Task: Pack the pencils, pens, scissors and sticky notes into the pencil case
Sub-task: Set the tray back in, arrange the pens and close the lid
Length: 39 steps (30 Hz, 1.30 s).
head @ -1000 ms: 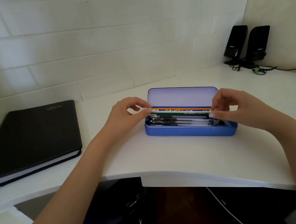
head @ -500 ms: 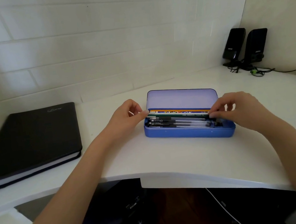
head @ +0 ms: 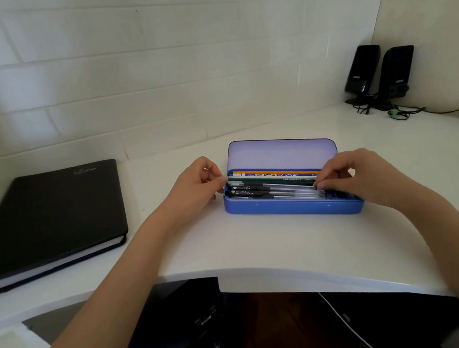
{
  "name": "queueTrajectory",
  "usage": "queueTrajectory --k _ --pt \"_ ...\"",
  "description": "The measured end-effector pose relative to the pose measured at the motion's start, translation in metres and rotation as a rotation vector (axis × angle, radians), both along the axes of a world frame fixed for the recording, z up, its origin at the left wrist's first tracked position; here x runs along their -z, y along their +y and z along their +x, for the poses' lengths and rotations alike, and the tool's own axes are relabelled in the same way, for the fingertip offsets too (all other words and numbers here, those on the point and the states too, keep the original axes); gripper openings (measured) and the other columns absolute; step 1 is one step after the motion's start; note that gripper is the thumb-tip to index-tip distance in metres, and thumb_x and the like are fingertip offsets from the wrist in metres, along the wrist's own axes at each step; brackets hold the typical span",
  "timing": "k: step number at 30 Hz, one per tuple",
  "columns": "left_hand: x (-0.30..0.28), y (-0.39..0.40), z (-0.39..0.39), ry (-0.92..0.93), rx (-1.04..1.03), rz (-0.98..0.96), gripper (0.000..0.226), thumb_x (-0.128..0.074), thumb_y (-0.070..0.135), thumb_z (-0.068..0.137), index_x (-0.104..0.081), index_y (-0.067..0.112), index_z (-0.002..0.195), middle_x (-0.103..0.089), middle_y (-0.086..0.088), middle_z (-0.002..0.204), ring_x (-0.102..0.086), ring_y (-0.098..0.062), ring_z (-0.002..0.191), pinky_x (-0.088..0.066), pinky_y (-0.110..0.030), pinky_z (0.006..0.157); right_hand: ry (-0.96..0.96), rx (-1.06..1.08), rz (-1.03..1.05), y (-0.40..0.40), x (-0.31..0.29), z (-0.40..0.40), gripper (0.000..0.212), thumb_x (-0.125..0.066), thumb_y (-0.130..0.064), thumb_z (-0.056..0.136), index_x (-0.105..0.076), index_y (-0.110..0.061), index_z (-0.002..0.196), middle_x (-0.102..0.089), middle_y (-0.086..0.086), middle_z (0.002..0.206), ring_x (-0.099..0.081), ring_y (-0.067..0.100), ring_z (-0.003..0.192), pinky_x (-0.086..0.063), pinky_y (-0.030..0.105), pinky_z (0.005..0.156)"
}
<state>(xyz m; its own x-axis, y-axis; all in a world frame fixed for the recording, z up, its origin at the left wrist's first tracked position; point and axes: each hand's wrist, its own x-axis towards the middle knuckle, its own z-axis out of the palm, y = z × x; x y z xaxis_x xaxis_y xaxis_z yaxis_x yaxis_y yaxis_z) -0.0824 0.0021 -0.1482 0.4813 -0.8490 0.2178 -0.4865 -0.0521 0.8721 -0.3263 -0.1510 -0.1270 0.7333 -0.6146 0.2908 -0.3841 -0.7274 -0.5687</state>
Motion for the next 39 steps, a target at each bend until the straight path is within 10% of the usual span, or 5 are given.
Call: queueTrajectory --k 9,14,39 --pt "0.0 0.0 0.001 -0.027 -0.012 -0.029 0.008 -0.058 0.013 0.089 -0.052 0.016 0.086 -0.058 0.003 0.08 -0.053 -0.009 0.058 -0.039 -0.007 0.047 -0.105 0.099 -0.083 0.0 -0.002 0.0 0.009 -0.068 -0.018 0.083 -0.072 -0.024 0.077 -0.066 -0.008 0.075 -0.05 0.011 0.063 -0.038 0.012 0.066" --pt "0.001 0.0 0.003 -0.041 -0.041 -0.027 0.007 -0.057 0.019 0.09 -0.055 0.016 0.097 -0.06 0.0 0.095 -0.059 -0.013 0.066 -0.04 -0.011 0.051 0.061 0.324 -0.25 -0.002 -0.001 -0.006 0.02 -0.057 -0.021 0.09 -0.072 -0.033 0.088 -0.06 -0.015 0.072 -0.053 0.015 0.071 -0.038 0.04 0.088" --pt "0.0 0.0 0.002 -0.039 -0.055 0.014 0.002 -0.058 0.017 0.089 -0.057 0.017 0.088 -0.065 0.002 0.087 -0.062 -0.008 0.063 -0.042 -0.017 0.054 0.006 0.525 -0.198 0.002 -0.008 -0.007 0.028 -0.047 -0.015 0.078 -0.069 -0.03 0.077 -0.072 -0.003 0.07 -0.059 0.024 0.067 -0.047 0.043 0.084"
